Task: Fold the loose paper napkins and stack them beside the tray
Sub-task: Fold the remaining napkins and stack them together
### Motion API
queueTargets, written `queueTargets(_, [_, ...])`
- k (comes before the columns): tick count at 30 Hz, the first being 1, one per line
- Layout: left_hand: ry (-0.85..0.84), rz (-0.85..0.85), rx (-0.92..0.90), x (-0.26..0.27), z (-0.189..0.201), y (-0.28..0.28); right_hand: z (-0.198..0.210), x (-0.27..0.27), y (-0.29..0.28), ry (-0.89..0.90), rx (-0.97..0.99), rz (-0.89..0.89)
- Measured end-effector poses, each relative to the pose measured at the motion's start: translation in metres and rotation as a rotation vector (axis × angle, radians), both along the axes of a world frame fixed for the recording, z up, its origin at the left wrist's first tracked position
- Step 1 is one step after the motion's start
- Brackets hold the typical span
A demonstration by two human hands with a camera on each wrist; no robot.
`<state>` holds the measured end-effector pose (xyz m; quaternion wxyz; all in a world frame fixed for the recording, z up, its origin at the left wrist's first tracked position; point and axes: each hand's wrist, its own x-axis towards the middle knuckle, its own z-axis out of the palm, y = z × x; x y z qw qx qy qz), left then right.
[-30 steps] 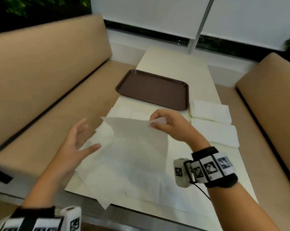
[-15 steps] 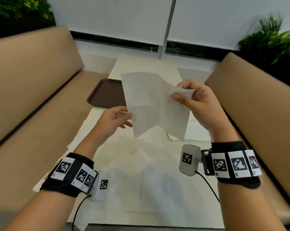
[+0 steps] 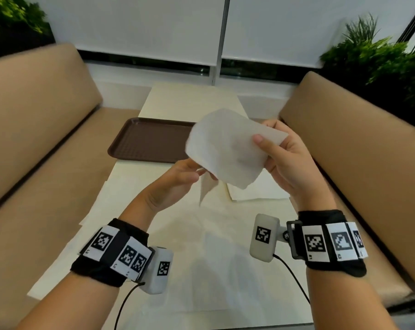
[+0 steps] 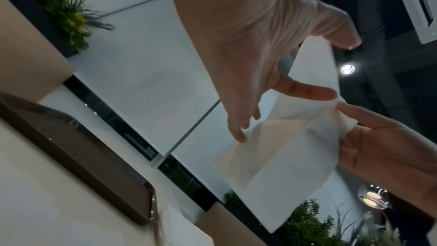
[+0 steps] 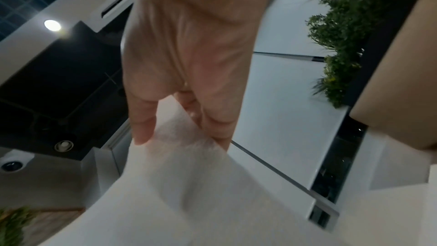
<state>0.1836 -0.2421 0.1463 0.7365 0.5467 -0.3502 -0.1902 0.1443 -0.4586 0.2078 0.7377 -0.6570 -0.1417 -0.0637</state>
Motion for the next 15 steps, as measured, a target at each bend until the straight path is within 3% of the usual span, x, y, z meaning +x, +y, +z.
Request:
queueTargets(4, [-0.078, 0.003, 0.073, -0.002, 0.011, -0.007, -0.005, 0.001, 0.002, 0.040, 0.101, 0.063])
queueTargets(9, [-0.190, 0.119, 0.331, 0.000, 0.015, -0.009, -0.017, 0.002, 0.003, 0.098, 0.137, 0.011])
queueTargets(12, [-0.225, 0.159, 0.449, -0.002, 0.019, -0.007, -0.020, 0.003, -0.002, 0.132, 0.029, -0.055])
queueTargets(15, [-0.279, 0.165, 0.612, -0.004, 0.026, -0.004, -0.021, 0.007, -0.009, 0.052, -0.213, -0.089])
